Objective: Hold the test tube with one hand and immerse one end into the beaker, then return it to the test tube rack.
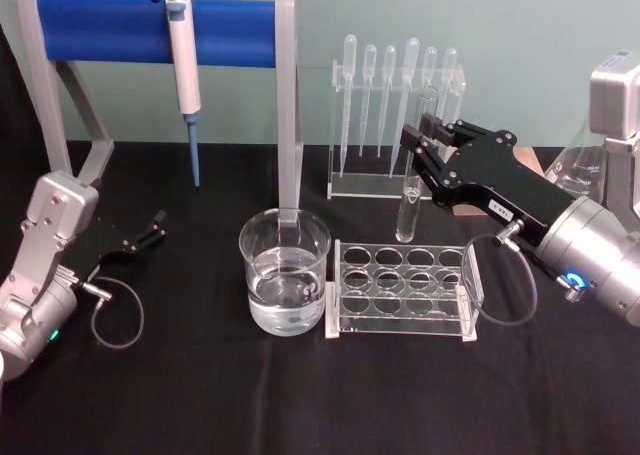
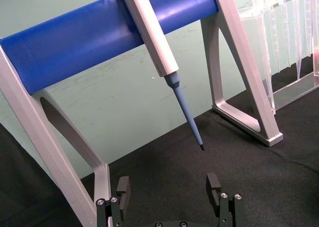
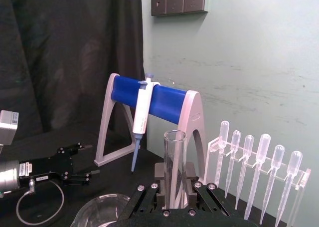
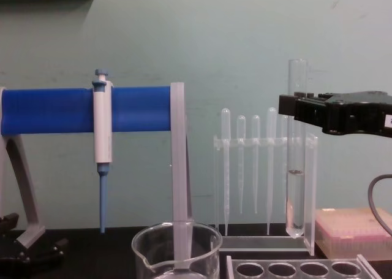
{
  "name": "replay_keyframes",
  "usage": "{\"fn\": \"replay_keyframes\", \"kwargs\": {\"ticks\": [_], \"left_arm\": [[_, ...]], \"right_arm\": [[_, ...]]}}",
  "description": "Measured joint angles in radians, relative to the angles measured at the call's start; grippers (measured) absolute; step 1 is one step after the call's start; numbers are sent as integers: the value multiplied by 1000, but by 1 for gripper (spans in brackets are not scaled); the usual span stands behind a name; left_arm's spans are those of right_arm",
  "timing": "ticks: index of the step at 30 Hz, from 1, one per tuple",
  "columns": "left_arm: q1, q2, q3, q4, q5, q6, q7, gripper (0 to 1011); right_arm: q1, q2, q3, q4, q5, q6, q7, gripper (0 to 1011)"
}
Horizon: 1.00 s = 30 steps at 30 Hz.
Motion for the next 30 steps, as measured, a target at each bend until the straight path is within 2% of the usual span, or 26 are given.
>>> {"fn": "replay_keyframes", "kwargs": {"ticks": [30], "left_arm": [[0, 0, 0, 0, 0, 0, 0, 1000]], "right_arm": [[0, 0, 0, 0, -1, 0, 0, 225]]}}
